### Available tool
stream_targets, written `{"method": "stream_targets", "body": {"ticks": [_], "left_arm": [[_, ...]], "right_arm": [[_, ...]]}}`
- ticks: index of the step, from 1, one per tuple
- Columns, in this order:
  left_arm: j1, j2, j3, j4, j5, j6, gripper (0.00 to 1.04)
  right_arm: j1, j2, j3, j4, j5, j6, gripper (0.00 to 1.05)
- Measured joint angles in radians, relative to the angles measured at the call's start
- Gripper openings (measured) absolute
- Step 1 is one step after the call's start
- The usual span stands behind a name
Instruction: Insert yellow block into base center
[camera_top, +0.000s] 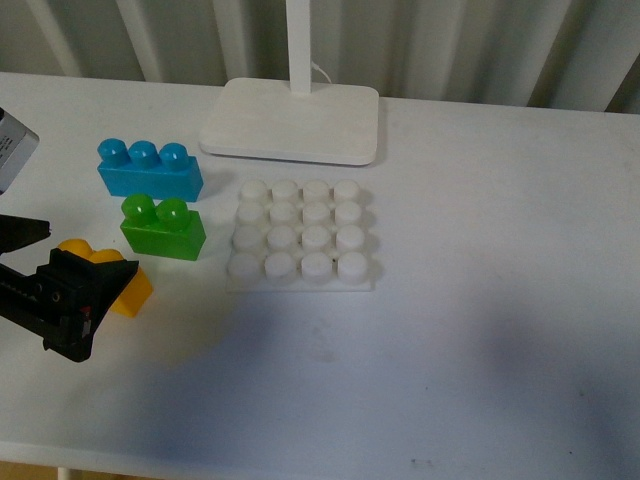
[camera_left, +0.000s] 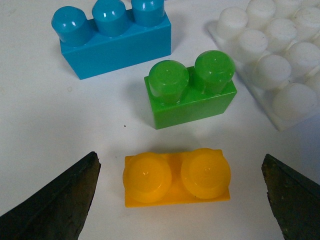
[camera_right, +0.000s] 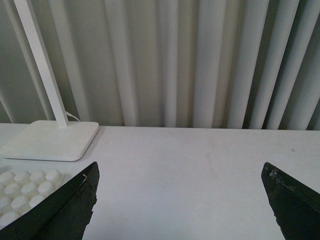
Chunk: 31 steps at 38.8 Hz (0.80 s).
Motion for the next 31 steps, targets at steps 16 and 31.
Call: {"method": "stream_targets", "body": {"ticks": [16, 31], "left_arm": [[0.009, 0.058, 0.021, -0.005, 0.017, -0.002, 0.98], [0.036, 0.115, 0.062, -0.005, 0.025, -0.004, 0.98]], "right_arm": [[0.000, 0.000, 0.000, 0.000, 0.000, 0.000, 0.95], [0.000, 0.000, 0.000, 0.000, 0.000, 0.000, 0.95]]}}
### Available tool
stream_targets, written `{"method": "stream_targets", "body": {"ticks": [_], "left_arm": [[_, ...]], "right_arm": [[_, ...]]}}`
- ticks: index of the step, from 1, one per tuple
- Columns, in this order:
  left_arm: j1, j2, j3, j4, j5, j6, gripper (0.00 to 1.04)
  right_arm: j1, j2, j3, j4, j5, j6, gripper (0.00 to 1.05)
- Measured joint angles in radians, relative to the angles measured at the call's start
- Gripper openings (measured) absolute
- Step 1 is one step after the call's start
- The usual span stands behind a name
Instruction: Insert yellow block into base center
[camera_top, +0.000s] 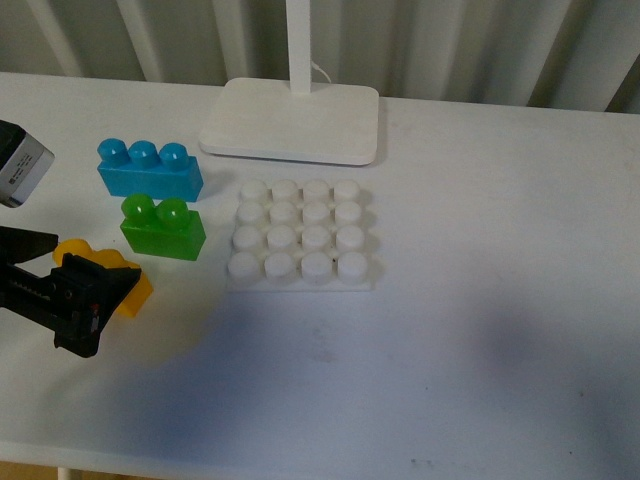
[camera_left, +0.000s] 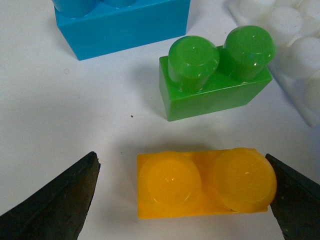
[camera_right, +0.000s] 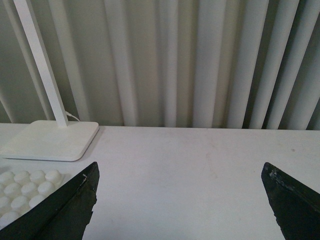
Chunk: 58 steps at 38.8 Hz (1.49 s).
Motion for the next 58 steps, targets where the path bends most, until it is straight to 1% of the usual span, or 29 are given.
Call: {"method": "stream_targets", "body": {"ticks": [16, 22, 23, 28, 34, 38, 45, 52, 58], "left_arm": [[0.001, 0.035, 0.000, 0.008, -0.002, -0.006, 0.98], [-0.007, 0.037, 0.003, 0.009, -0.016, -0.027, 0.69], [-0.010, 0.037, 0.004, 0.009, -0.022, -0.030, 0.67], [-0.027, 0.005, 0.005, -0.011, -0.053, -0.058, 0.66], [-0.059, -0.086, 0.004, -0.079, -0.106, -0.110, 0.66], [-0.095, -0.164, 0.005, -0.138, -0.146, -0.164, 0.66], [-0.231, -0.282, 0.052, -0.269, -0.295, -0.287, 0.66], [-0.361, -0.240, 0.172, -0.360, -0.396, -0.388, 0.66], [-0.430, -0.166, 0.259, -0.402, -0.465, -0.467, 0.66]], "right_arm": [[0.000, 0.000, 0.000, 0.000, 0.000, 0.000, 0.95], [0.000, 0.000, 0.000, 0.000, 0.000, 0.000, 0.95], [0.000, 0.000, 0.000, 0.000, 0.000, 0.000, 0.95], [0.000, 0.000, 0.000, 0.000, 0.000, 0.000, 0.95], [0.000, 0.000, 0.000, 0.000, 0.000, 0.000, 0.95], [0.000, 0.000, 0.000, 0.000, 0.000, 0.000, 0.95], [0.000, 0.000, 0.000, 0.000, 0.000, 0.000, 0.95], [0.000, 0.000, 0.000, 0.000, 0.000, 0.000, 0.95], [0.000, 0.000, 0.000, 0.000, 0.000, 0.000, 0.95]]}}
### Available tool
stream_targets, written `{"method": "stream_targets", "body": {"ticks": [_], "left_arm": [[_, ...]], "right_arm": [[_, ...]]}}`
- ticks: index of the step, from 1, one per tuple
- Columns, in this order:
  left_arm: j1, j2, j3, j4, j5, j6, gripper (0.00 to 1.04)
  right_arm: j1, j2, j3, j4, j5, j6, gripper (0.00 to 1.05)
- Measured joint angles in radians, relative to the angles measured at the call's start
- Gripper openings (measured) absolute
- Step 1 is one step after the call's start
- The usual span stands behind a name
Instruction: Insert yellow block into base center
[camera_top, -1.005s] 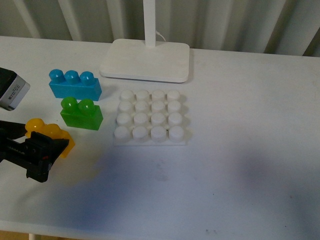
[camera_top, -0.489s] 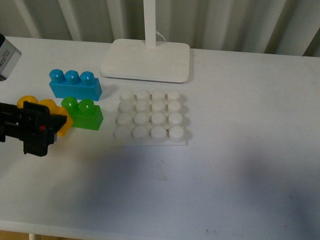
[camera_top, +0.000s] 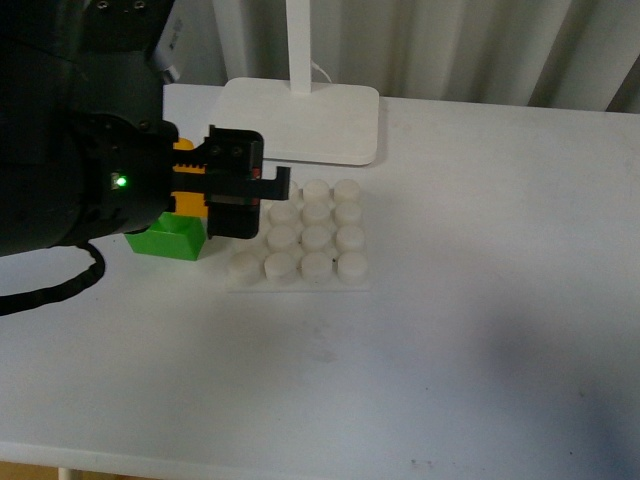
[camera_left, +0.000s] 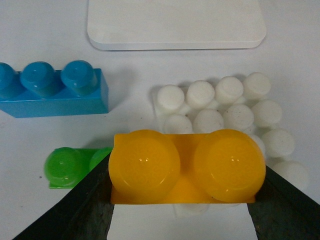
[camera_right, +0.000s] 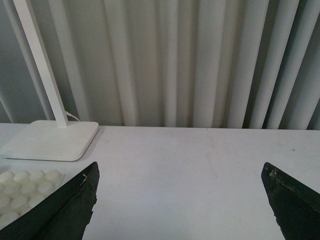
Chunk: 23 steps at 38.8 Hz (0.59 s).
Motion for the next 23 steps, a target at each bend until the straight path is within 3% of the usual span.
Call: {"method": "stream_targets", "body": {"ticks": [23], "left_arm": [[-0.164, 0.202, 0.168, -0.025, -0.162, -0.172, 0.66]], "right_arm": [[0.000, 0.000, 0.000, 0.000, 0.000, 0.000, 0.95]]}}
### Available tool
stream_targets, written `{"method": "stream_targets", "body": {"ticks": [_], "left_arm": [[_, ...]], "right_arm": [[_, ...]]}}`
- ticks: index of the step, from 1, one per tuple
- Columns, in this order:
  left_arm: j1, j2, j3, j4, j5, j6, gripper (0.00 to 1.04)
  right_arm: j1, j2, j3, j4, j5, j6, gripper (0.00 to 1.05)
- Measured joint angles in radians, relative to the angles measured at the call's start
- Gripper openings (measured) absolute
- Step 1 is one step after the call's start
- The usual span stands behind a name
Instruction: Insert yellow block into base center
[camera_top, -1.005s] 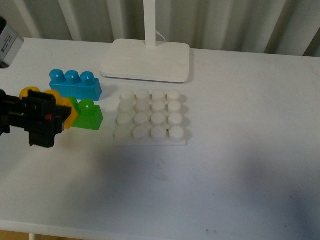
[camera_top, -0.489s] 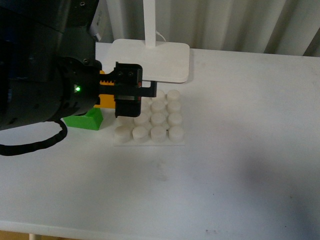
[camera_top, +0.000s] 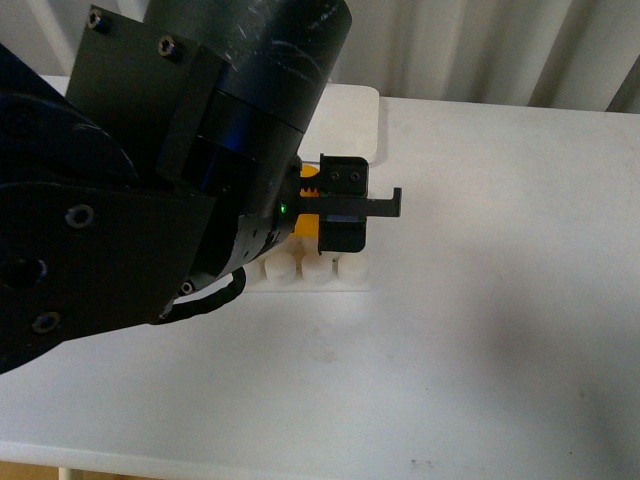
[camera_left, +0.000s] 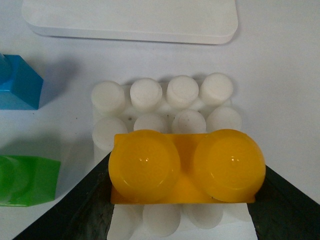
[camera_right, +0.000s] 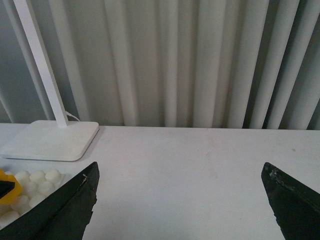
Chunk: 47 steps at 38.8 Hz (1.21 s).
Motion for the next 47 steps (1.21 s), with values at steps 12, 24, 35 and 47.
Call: {"method": "stream_targets", "body": {"ticks": [12, 24, 35, 47], "left_arm": [[-0.005, 0.041, 0.002, 0.017, -0.010, -0.011, 0.66], [-0.010, 0.053, 0.006, 0.027, -0.024, -0.012, 0.66], [-0.018, 0.060, 0.015, 0.029, -0.027, -0.019, 0.66], [-0.032, 0.071, 0.024, 0.028, -0.029, -0.038, 0.66]], "right_arm": [[0.000, 0.000, 0.000, 0.000, 0.000, 0.000, 0.95], [0.000, 0.000, 0.000, 0.000, 0.000, 0.000, 0.95], [0.000, 0.000, 0.000, 0.000, 0.000, 0.000, 0.95], [0.000, 0.000, 0.000, 0.000, 0.000, 0.000, 0.95]]}}
